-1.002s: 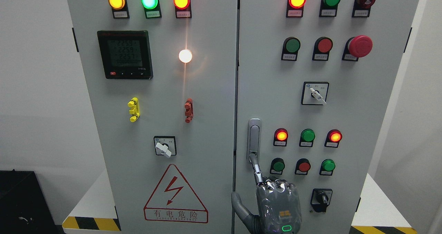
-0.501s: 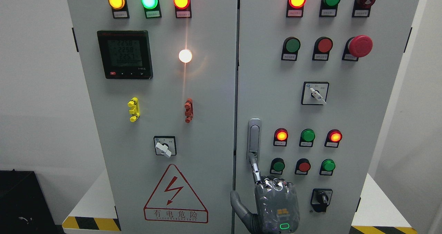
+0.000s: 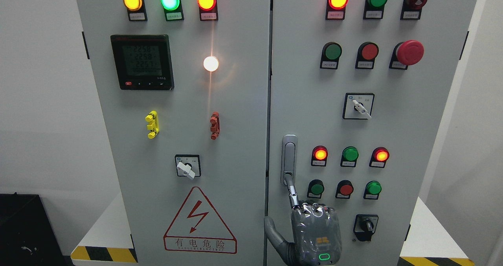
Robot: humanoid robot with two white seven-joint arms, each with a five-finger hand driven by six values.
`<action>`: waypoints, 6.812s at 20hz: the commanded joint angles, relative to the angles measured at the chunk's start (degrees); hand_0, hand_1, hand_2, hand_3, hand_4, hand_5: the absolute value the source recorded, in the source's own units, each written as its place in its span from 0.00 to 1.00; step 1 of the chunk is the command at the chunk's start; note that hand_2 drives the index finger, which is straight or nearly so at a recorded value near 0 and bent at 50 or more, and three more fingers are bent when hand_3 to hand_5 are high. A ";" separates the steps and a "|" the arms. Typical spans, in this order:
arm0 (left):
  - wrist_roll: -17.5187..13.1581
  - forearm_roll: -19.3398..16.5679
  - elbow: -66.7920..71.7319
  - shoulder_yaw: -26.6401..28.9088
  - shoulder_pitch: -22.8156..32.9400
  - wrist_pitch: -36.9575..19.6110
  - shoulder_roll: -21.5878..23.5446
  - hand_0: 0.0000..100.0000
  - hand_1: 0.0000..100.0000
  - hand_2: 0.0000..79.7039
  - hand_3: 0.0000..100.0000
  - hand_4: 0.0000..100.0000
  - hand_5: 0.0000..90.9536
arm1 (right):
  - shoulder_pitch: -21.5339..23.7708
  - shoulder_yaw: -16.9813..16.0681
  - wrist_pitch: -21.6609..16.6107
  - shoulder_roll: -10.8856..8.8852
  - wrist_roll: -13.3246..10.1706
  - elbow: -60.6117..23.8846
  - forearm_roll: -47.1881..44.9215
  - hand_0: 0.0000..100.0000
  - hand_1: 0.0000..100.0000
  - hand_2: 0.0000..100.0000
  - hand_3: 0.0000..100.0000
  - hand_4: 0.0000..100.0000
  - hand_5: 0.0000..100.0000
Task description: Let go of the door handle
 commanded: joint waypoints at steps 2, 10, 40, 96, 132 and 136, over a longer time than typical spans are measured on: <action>0.02 0.00 0.00 0.00 0.97 0.03 0.00 0.12 0.56 0.00 0.00 0.00 0.00 | -0.20 -0.32 0.11 -0.04 0.13 0.39 0.04 0.33 0.25 0.08 1.00 1.00 1.00; 0.02 0.00 0.00 0.00 0.97 0.03 0.00 0.12 0.56 0.00 0.00 0.00 0.00 | -0.64 -0.40 0.55 0.04 1.27 0.21 -0.13 0.33 0.25 0.08 1.00 1.00 1.00; 0.02 0.00 0.00 0.00 0.97 0.03 0.00 0.12 0.56 0.00 0.00 0.00 0.00 | 0.24 -0.32 0.64 0.05 2.59 0.39 -0.22 0.34 0.25 0.09 1.00 1.00 1.00; 0.02 0.00 0.00 0.00 0.97 0.03 0.00 0.12 0.56 0.00 0.00 0.00 0.00 | 1.47 0.48 0.82 0.13 2.59 -2.86 -0.66 0.36 0.27 0.16 1.00 1.00 1.00; 0.02 0.00 0.00 0.00 0.97 0.03 0.00 0.12 0.56 0.00 0.00 0.00 0.00 | -1.87 -2.78 -0.68 0.22 7.87 -10.95 -2.77 0.29 0.20 1.00 1.00 1.00 1.00; 0.02 0.00 0.00 0.00 0.97 0.03 0.00 0.12 0.56 0.00 0.00 0.00 0.00 | -2.92 -2.78 0.90 0.13 9.62 -10.86 -2.77 0.25 0.31 1.00 1.00 1.00 1.00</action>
